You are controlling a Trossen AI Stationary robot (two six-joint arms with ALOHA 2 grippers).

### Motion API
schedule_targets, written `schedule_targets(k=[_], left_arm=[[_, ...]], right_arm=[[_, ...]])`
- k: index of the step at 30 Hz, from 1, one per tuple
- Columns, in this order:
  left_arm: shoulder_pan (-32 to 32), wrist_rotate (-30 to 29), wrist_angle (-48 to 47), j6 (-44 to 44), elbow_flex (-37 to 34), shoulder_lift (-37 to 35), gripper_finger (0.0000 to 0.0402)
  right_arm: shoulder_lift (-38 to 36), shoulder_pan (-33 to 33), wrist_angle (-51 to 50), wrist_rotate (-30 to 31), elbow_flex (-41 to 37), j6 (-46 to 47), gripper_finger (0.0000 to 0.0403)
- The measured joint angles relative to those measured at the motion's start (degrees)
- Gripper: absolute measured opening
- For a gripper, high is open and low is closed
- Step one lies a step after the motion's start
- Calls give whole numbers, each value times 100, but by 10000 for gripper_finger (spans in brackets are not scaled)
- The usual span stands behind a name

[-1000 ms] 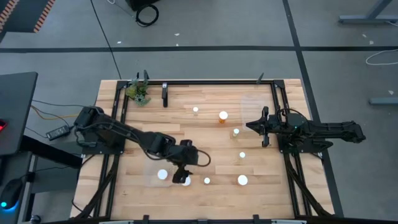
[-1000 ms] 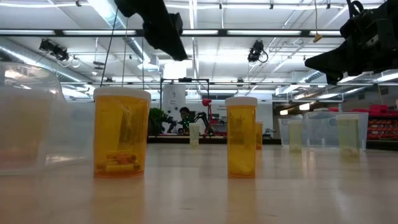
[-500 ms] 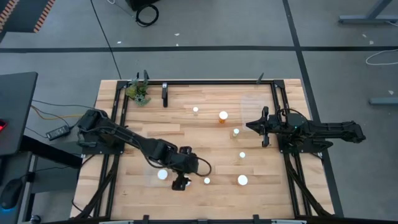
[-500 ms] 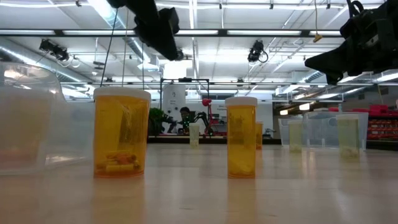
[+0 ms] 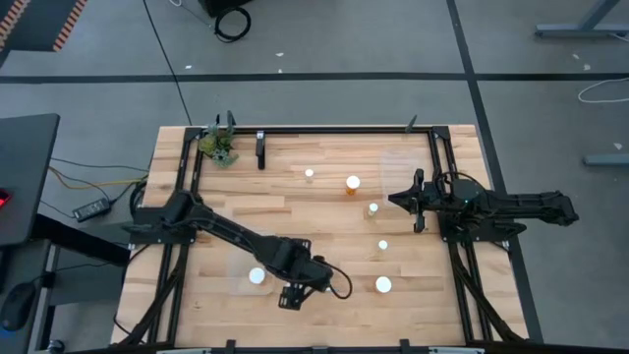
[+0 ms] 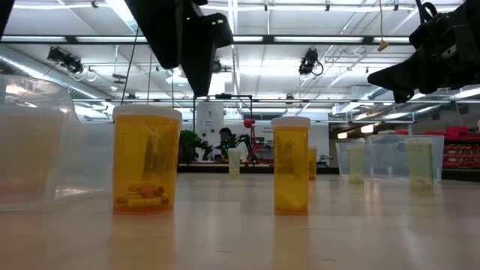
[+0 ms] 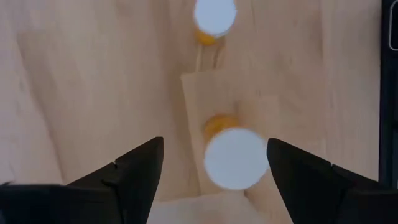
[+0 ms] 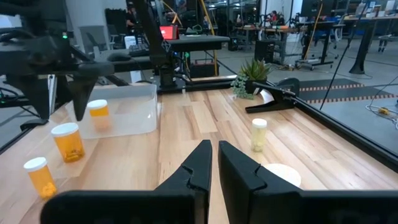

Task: Pick and place medicine bottles into bin by pill shape (circle, oval)
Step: Put the large orange pill bottle into the bottom transparent bin

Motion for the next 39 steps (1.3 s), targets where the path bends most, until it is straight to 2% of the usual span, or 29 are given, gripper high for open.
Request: schedule_targets(k=[7, 14, 39], left_arm=[[-151, 78, -19, 17, 29, 38, 293], [-368, -522, 43, 304, 27, 86, 293], [-578, -699, 67, 1374, 27, 475, 293]], right_arm=[[0, 0, -4, 0, -1, 0, 37], [0, 1, -7, 0, 0, 0, 37], [7, 2, -42, -1, -2, 0, 37]])
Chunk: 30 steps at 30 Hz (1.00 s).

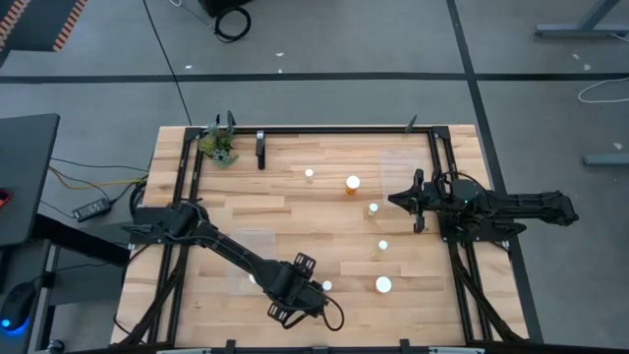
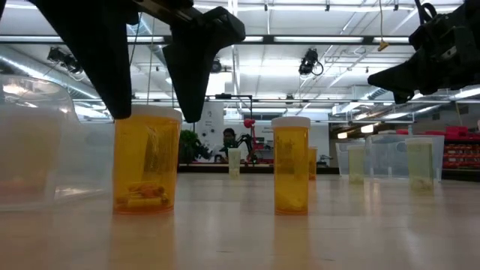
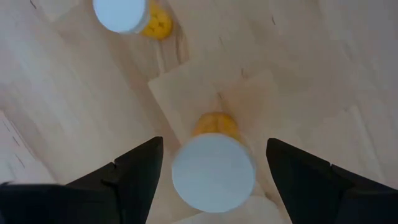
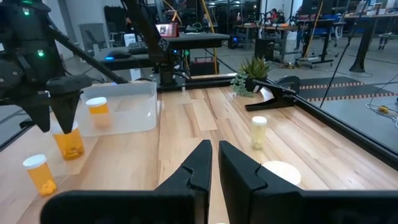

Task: Pick and place medicine bottles into bin by pill shape (circle, oval)
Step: Put the large orange pill bottle into the bottom transparent bin

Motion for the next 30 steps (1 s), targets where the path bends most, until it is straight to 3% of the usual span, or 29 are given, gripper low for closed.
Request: schedule_targets(k=[30], left_arm=[[46, 201, 16, 433, 2, 599, 293]], right_arm=[[2, 0, -73, 2, 0, 0, 37]])
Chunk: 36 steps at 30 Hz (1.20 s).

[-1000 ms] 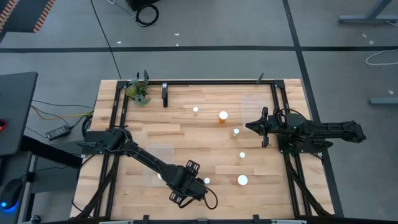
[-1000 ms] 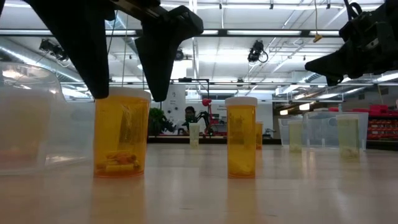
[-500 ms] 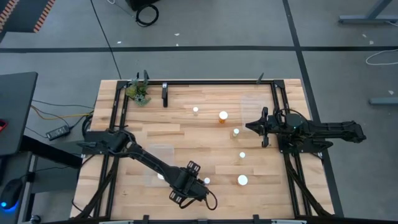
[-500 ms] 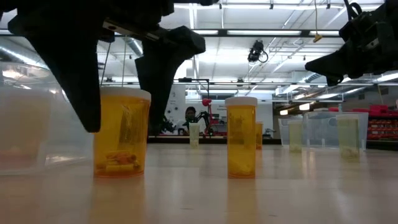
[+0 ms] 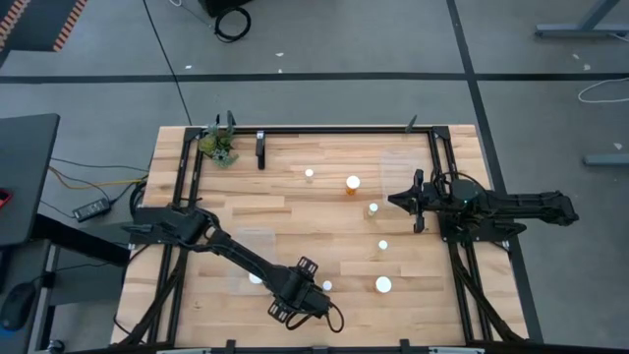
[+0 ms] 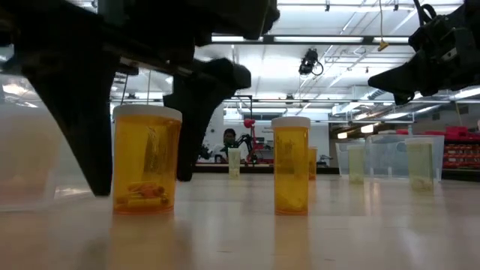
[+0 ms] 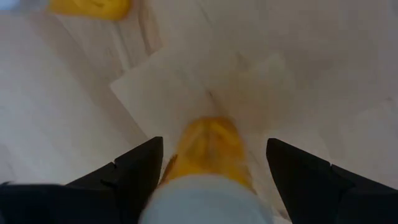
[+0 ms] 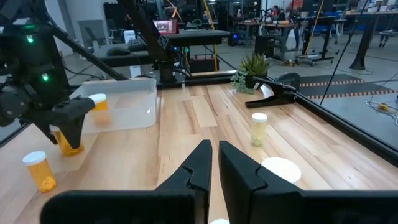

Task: Pick and place medicine bottles into bin by pill shape (circle, oval)
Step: Put the large orange pill bottle into the bottom transparent bin

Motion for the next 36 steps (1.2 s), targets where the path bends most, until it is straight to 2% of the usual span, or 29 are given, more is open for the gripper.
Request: schedule_targets(k=[14, 29, 36], left_arm=[[0, -2, 5, 0, -11, 43, 287], [0, -2, -86, -83, -4, 42, 188], [0, -2, -223, -206, -2, -39, 210]], right_arm=[[0, 0, -6, -1, 0, 0, 37], [0, 0, -6, 0, 0, 0, 37], [0, -1, -5, -1, 0, 0, 37]])
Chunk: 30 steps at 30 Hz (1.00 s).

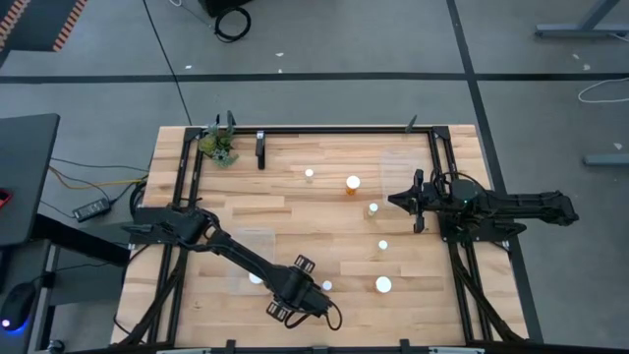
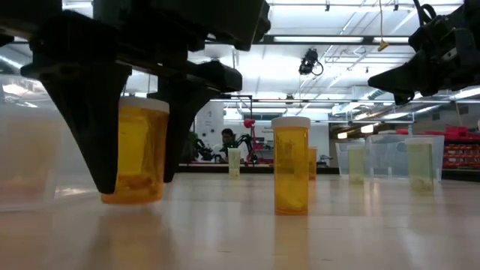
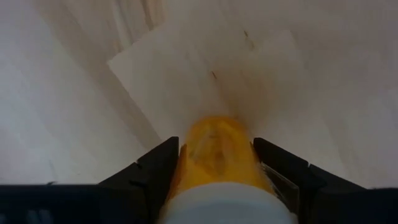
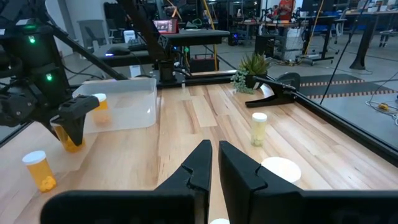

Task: Pick and place medicine bottles into bin by pill shape (circle, oval)
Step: Put the large orange pill bottle into the bottom transparent bin

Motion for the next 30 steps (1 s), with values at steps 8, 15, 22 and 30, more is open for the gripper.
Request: schedule_targets(k=[8, 15, 22, 30], left_arm=[[79, 2, -81, -155, 0, -327, 198], [268, 66, -142, -463, 2, -803, 204], [443, 205, -355, -790, 2, -1191, 203], [464, 201, -857, -1202, 4, -1410, 205]], right_arm=[[0, 1, 1, 0, 0, 0, 37], [0, 1, 1, -1, 0, 0, 37], [0, 1, 1, -1, 0, 0, 37], [0, -1, -1, -1, 0, 0, 37]])
